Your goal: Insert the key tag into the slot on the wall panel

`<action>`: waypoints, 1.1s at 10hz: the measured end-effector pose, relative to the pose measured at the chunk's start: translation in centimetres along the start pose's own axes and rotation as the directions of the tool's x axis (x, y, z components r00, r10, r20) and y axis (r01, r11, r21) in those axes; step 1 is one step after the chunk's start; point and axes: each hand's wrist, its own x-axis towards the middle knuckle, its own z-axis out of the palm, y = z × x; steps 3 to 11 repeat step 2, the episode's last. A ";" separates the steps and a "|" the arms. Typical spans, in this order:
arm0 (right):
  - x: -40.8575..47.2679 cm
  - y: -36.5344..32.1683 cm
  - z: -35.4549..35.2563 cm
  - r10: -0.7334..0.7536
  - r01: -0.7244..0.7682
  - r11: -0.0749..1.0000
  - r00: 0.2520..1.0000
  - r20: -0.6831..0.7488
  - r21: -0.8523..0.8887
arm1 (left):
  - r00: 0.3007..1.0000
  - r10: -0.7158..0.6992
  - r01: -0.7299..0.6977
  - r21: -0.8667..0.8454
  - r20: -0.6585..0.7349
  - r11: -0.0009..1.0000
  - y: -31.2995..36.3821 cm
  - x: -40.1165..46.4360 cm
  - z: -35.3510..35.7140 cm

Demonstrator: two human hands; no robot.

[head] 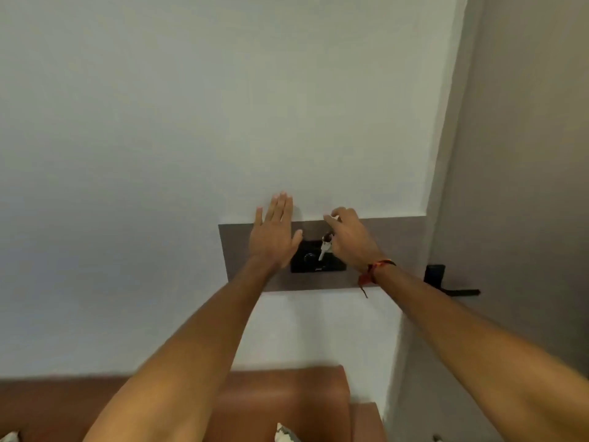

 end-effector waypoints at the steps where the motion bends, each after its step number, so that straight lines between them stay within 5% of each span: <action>1: 3.1 -0.9 -6.4 0.054 -0.030 0.991 0.981 -0.188 0.131 | 0.994 0.009 -0.019 -0.087 -0.111 0.996 0.3 3.9 -6.1; 2: 5.5 -2.7 -14.3 0.088 0.031 0.955 0.919 -0.384 0.295 | 0.972 0.049 -0.052 -0.008 -0.229 0.999 1.3 6.6 -12.0; 11: 5.5 -2.7 -14.3 0.088 0.031 0.955 0.919 -0.384 0.295 | 0.972 0.049 -0.052 -0.008 -0.229 0.999 1.3 6.6 -12.0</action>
